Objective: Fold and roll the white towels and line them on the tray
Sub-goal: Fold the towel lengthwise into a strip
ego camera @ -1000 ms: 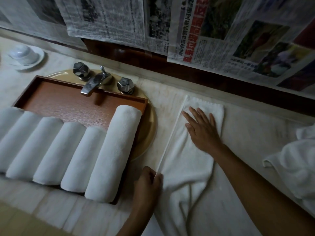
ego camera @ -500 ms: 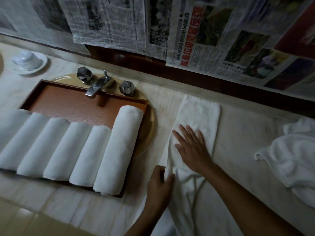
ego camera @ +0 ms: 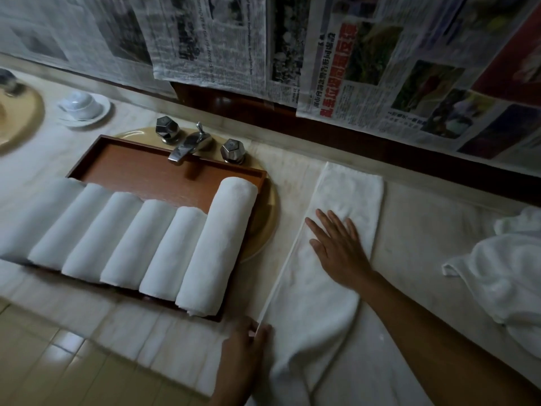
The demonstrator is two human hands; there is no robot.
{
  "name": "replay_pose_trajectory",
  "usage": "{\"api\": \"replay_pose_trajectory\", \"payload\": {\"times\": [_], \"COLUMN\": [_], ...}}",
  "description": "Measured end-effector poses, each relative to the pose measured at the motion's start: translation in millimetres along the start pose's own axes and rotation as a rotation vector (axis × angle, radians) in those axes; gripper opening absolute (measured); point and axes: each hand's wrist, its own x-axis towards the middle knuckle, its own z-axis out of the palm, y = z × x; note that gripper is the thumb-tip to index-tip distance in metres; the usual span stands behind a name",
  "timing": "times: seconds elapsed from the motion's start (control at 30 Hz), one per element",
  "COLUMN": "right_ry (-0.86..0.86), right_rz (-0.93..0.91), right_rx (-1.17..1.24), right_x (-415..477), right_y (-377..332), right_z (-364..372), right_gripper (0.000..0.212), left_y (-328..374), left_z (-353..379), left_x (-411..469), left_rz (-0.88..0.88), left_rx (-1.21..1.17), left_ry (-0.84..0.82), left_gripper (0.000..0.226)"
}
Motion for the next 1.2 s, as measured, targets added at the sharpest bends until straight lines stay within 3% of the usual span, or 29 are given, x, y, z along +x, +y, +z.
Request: {"api": "replay_pose_trajectory", "payload": {"times": [0.23, 0.37, 0.53, 0.67, 0.73, 0.8, 0.87, 1.03, 1.2], "right_ry": [0.025, 0.051, 0.020, 0.003, 0.004, 0.024, 0.055, 0.057, 0.014], "right_rz": [0.064, -0.031, -0.059, -0.068, -0.075, -0.080, -0.080, -0.082, -0.066], "right_rx": [0.028, 0.100, 0.052, 0.042, 0.045, 0.040, 0.041, 0.037, 0.027], "right_x": [-13.4, -65.5, -81.2, -74.4, -74.8, -75.6, -76.3, -78.0, -77.5], "right_y": [-29.1, -65.5, -55.7, -51.1, -49.8, -49.7, -50.8, -52.7, -52.8], "right_z": [-6.3, 2.4, 16.5, 17.2, 15.9, 15.5, 15.6, 13.0, 15.5], "right_gripper": [0.056, 0.050, 0.055, 0.054, 0.054, 0.054, 0.053, 0.054, 0.056], "left_y": [-8.4, 2.3, 18.6, 27.4, 12.1, -2.3, -19.9, -56.0, -71.0], "left_z": [9.5, 4.8, 7.7, 22.3, 27.7, 21.7, 11.1, -19.5, -13.8], "left_x": [-0.1, -7.6, -29.0, -63.4, -71.0, -82.9, -89.3, -96.8, -95.8], "left_rz": [0.075, 0.080, 0.131, -0.015, -0.016, -0.028, -0.034, 0.074, 0.112], "left_rx": [0.085, 0.084, -0.073, -0.455, -0.511, -0.497, -0.405, -0.039, 0.104], "left_ry": [0.096, 0.120, -0.017, -0.280, -0.434, -0.494, -0.446, -0.021, 0.095], "left_gripper": [0.027, 0.022, 0.008, 0.019, 0.044, 0.052, 0.045, 0.015, 0.020]}}
